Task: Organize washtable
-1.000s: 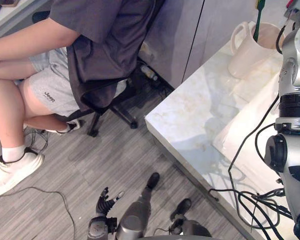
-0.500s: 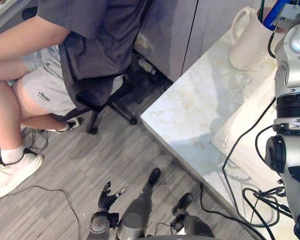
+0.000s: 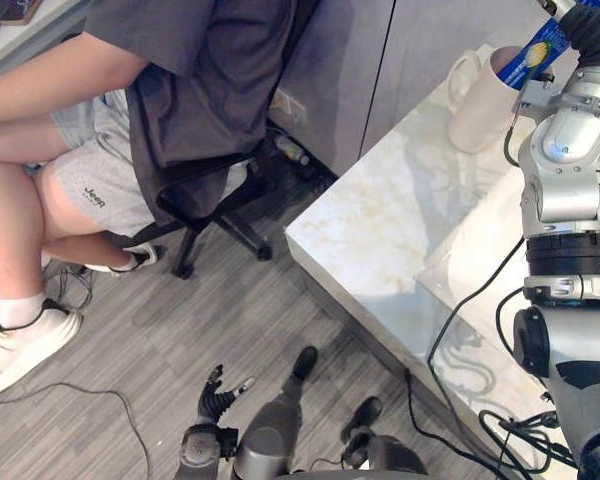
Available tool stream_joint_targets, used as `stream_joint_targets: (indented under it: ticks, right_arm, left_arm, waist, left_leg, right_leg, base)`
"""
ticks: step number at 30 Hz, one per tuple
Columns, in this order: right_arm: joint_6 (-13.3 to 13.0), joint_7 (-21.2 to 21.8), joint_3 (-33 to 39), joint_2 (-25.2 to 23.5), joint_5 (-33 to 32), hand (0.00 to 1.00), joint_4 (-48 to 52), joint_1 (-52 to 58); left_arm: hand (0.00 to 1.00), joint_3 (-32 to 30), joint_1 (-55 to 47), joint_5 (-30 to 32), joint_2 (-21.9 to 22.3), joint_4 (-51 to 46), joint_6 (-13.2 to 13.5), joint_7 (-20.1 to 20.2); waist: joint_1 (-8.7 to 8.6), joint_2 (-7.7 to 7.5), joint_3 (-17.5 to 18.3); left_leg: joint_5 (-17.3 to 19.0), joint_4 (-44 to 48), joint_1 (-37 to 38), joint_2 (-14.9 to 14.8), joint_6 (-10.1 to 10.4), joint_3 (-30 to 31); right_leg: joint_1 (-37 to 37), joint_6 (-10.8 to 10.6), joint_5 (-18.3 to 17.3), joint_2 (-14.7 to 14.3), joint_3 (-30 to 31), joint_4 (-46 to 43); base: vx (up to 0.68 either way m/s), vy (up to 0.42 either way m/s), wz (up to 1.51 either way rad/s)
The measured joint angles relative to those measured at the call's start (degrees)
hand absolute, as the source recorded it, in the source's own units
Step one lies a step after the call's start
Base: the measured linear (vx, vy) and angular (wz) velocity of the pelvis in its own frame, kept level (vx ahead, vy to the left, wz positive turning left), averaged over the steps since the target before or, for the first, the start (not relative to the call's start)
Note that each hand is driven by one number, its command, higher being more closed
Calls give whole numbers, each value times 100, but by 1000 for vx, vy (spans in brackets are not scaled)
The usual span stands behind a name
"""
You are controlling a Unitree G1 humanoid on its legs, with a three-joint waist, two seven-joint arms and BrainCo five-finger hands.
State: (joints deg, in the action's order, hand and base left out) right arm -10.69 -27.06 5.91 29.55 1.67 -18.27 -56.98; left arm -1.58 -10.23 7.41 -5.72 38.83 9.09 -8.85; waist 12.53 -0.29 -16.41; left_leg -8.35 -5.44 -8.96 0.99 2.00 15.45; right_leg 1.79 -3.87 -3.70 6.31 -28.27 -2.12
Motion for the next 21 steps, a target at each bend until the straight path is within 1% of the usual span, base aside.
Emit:
stream_joint_targets:
  ticks: [1,2,3,4,5,7,8,10,12,13,14,15,16,17,18,19,20,21]
  right_arm:
    - [0,72,-15,30,20,0,90,0]
    - [-1,114,-21,67,17,0,129,2]
    - [-9,193,-38,178,10,0,199,2]
    - [-12,243,-124,378,-6,0,290,2]
    - [-18,278,-177,495,-18,0,361,5]
    - [-100,454,-209,926,-173,0,660,5]
    - [-153,491,-214,1017,-215,0,709,8]
    - [-299,626,-235,1495,-395,0,1013,142]
    - [-420,712,-220,1821,-461,0,1254,399]
    - [-494,771,-143,2039,-474,0,1478,660]
    - [-581,848,90,2214,-503,0,1756,991]
    - [-637,855,267,2277,-503,0,1877,1187]
    - [-711,853,735,2328,-498,0,2079,1593]
    - [-769,834,1374,2328,-421,0,2230,2109]
    - [-795,826,1727,2325,-368,0,2258,2373]
    - [-802,809,2419,2304,-301,0,2297,2943]
    - [-798,696,3157,2211,-143,0,2298,3565]
    - [-797,649,3534,2096,-87,0,2300,3859]
  left_arm:
    - [0,-6,-26,3,-46,7,-11,2]
    - [0,-6,-35,5,-70,12,-16,3]
    - [0,-6,-60,17,-116,17,-18,7]
    - [0,-13,-89,18,-165,18,-17,9]
    - [0,-19,-104,19,-191,24,-18,11]
    - [0,-44,-103,39,-268,138,-47,47]
    - [0,-58,-103,54,-277,190,-58,69]
    - [0,-98,-141,53,-282,279,-112,124]
    - [0,-136,-179,53,-278,394,-114,126]
    - [0,-174,-225,53,-285,462,-117,127]
    - [0,-264,-255,53,-271,517,-120,129]
    - [0,-308,-256,53,-264,559,-121,128]
    - [0,-377,-260,54,-259,654,-126,125]
    - [0,-444,-286,58,-246,679,-140,125]
    - [0,-506,-312,63,-229,680,-140,123]
    - [0,-593,-382,89,-197,680,-140,120]
    - [0,-719,-454,154,-142,680,-139,117]
    - [0,-809,-487,204,-102,682,-140,116]
  waist:
    - [-84,-60,42]
    - [-120,-98,63]
    - [-166,-183,140]
    - [-218,-275,200]
    - [-250,-314,224]
    - [-375,-428,345]
    - [-420,-437,387]
    - [-558,-438,489]
    - [-583,-465,680]
    - [-647,-500,810]
    - [-753,-520,873]
    - [-808,-530,909]
    - [-892,-548,959]
    - [-989,-564,1012]
    - [-1051,-568,1043]
    - [-1172,-566,1117]
    - [-1276,-560,1207]
    - [-1338,-556,1249]
  left_leg:
    - [0,0,34,-14,0,-31]
    - [1,0,62,-21,1,-57]
    - [1,0,100,-35,1,-158]
    - [3,0,141,-53,2,-240]
    - [3,0,159,-63,3,-283]
    - [7,-1,227,-103,1,-465]
    - [8,-1,251,-108,0,-486]
    - [54,-8,403,-133,-12,-633]
    - [107,-19,421,-176,-37,-802]
    - [130,-41,445,-200,-40,-905]
    - [144,-44,493,-214,-40,-971]
    - [147,-44,507,-223,-42,-1018]
    - [162,-45,552,-242,-42,-1122]
    - [183,-46,588,-257,-41,-1221]
    - [197,-46,602,-261,-39,-1273]
    - [226,-47,623,-265,-36,-1378]
    - [247,-48,643,-268,-53,-1493]
    - [255,-49,657,-268,-65,-1544]
  right_leg:
    - [-24,1,0,-11,22,3]
    - [-45,1,0,-15,38,7]
    - [-52,4,3,-20,106,9]
    - [-59,20,14,-29,188,13]
    - [-62,26,19,-35,225,15]
    - [-67,76,67,-64,376,37]
    - [-77,79,77,-69,407,41]
    - [-211,79,146,-101,546,146]
    - [-203,96,229,-141,674,245]
    - [-206,96,277,-168,795,324]
    - [-237,84,288,-183,850,355]
    - [-234,79,292,-190,898,360]
    - [-231,72,303,-199,992,370]
    - [-227,52,323,-211,1110,396]
    - [-223,52,328,-211,1149,409]
    - [-207,26,349,-212,1253,431]
    - [-164,10,361,-208,1373,429]
    - [-163,-1,369,-208,1421,429]
  base:
    - [-27,-2,-15]
    - [-19,-4,-18]
    - [-6,0,-27]
    - [-7,1,-31]
    - [-14,2,-35]
    - [-33,2,-34]
    - [-32,6,-28]
    - [-49,12,-28]
    - [-54,14,-42]
    - [-32,1,-49]
    - [-34,-7,-36]
    - [-37,-9,-35]
    - [-40,-2,-41]
    - [-35,0,-45]
    - [-16,6,-43]
    - [2,8,-47]
    - [12,10,-48]
    - [34,4,-46]
